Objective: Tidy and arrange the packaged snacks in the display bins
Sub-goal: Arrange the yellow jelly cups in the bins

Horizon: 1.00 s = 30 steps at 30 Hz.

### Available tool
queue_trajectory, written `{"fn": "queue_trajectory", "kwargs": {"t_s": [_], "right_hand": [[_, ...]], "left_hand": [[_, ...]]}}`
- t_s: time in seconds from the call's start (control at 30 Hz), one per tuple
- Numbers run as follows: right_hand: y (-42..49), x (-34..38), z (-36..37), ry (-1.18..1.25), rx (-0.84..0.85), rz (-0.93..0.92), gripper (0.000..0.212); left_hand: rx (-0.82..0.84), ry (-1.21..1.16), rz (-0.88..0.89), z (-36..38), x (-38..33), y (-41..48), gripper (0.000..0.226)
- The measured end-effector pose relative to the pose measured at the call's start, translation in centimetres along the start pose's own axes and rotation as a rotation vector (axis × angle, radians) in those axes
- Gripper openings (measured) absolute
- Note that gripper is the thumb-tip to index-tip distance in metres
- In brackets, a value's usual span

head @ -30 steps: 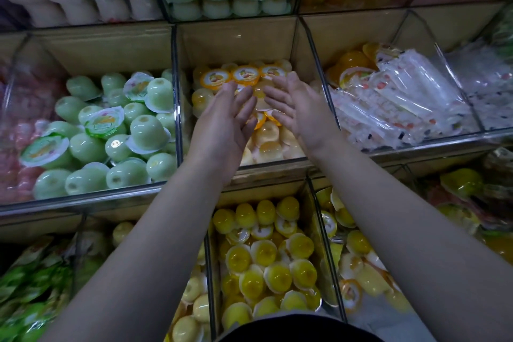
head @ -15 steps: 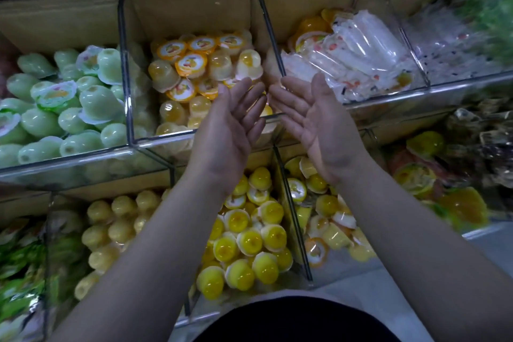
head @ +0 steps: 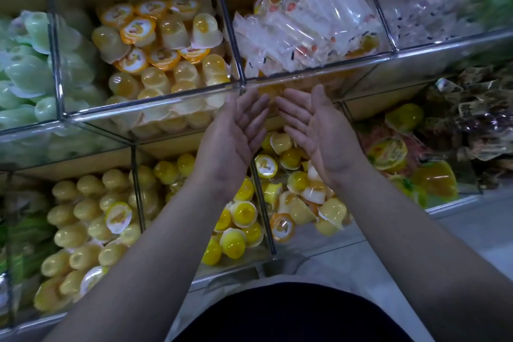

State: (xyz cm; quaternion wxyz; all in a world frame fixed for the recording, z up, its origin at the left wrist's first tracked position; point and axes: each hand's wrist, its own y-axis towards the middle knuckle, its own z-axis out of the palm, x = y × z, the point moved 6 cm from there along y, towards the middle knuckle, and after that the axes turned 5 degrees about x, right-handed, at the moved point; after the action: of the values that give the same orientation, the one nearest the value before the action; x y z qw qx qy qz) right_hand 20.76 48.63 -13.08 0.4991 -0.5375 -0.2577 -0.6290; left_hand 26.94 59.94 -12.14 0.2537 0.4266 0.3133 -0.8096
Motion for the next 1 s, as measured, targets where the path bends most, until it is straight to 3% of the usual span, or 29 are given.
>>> {"fn": "queue_trajectory", "kwargs": {"t_s": [0.17, 0.3, 0.6, 0.9, 1.0], "right_hand": [[-0.5, -2.0, -2.8, -0.039, -0.018, 0.097, 0.072], [-0.7, -3.7, -5.1, -0.068, -0.042, 0.189, 0.058], [-0.8, -7.6, -9.2, -0.136, -0.081, 0.350, 0.052], [-1.2, -11.4, -12.5, -0.343, -0.068, 0.480, 0.036], [-1.3, -12.2, -13.0, -0.404, -0.079, 0.470, 0.020]], "left_hand": [[-0.029, 0.012, -0.061, 0.7, 3.4, 0.4, 0.051], [-0.077, 0.004, -0.114, 0.9, 6.0, 1.2, 0.048], [-0.133, 0.025, -0.220, 1.5, 10.4, 2.2, 0.051], [-0.073, 0.144, -0.408, 1.6, 15.0, 2.9, 0.055], [-0.089, 0.205, -0.480, 1.2, 16.8, 2.9, 0.057]]}}
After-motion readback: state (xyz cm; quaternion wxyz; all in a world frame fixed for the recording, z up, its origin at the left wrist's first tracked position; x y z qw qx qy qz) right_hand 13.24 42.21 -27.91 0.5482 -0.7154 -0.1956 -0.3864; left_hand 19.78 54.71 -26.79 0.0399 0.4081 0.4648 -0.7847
